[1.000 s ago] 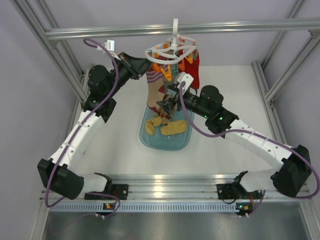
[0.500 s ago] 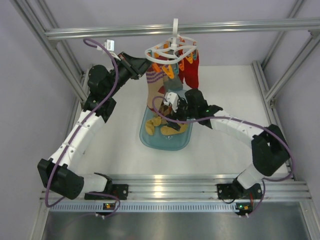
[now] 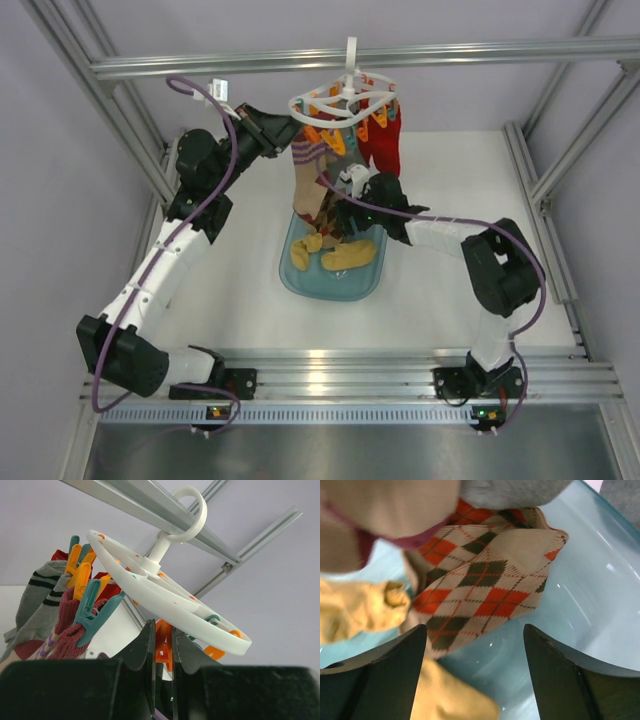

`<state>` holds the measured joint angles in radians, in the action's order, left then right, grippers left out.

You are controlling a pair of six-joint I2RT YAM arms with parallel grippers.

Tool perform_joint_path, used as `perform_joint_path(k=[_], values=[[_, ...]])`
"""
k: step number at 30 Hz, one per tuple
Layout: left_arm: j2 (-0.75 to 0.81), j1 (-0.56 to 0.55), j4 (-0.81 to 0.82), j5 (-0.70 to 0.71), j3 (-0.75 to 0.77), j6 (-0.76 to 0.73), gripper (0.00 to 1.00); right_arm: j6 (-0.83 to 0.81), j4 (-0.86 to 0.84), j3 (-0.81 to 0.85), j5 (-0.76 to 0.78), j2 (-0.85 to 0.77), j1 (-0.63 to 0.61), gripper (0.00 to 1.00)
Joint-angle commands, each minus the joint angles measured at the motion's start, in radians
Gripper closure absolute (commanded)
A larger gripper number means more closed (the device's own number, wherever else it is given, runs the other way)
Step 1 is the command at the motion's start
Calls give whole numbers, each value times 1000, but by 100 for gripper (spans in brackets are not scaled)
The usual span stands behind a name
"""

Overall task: Clip the socks to the hanger
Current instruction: Move the bin to the center of the board.

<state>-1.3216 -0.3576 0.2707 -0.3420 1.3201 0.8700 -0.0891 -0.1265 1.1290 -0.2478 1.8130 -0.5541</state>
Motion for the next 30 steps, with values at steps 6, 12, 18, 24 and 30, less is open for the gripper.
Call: perform_joint_path(k=[6, 12, 18, 24, 30], values=[[-54, -4, -14, 44, 14, -3, 100, 150, -45, 167, 116, 163, -3, 28], [-62, -4, -13, 47, 14, 0, 100, 97, 40, 206, 130, 207, -18, 48], [-57, -6, -16, 47, 16, -8, 100, 46, 105, 190, 110, 195, -18, 77], [-48, -6, -19, 46, 8, -11, 100, -9, 51, 81, -43, 42, -4, 60], [-44, -6, -15, 44, 2, -11, 100, -84, 110, 48, -201, -88, 9, 32]])
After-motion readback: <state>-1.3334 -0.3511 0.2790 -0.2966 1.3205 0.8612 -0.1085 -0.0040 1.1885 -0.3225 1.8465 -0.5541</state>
